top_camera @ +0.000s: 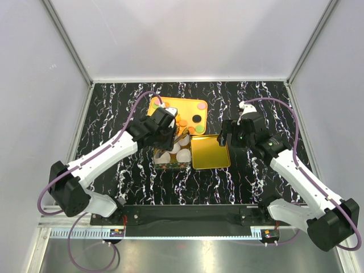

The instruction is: Pack the cookies

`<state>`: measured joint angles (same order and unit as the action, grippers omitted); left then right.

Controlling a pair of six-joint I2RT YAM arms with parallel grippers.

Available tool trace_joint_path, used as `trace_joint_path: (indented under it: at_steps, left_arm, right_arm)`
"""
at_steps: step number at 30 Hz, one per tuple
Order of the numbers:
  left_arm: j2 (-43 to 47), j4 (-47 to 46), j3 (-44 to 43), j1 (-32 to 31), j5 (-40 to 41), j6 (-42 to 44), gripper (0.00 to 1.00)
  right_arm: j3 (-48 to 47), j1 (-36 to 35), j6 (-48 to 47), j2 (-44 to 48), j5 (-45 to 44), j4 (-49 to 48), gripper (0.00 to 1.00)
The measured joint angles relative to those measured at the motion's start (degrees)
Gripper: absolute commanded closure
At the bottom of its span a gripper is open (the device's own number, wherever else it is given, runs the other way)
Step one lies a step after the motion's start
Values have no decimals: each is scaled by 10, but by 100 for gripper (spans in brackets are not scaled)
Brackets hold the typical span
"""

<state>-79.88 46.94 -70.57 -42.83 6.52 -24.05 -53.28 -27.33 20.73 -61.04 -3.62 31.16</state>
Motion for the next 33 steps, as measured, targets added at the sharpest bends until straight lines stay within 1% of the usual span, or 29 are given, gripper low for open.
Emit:
trace_joint_path:
  at_steps: [13, 33]
  left_arm:
    - [0, -4, 18, -8, -3, -6, 58]
    - [0, -16, 18, -10, -3, -11, 56]
  right_arm:
    - [1, 0, 0, 0, 0, 0, 0]
    - [1, 0, 0, 0, 0, 0, 0]
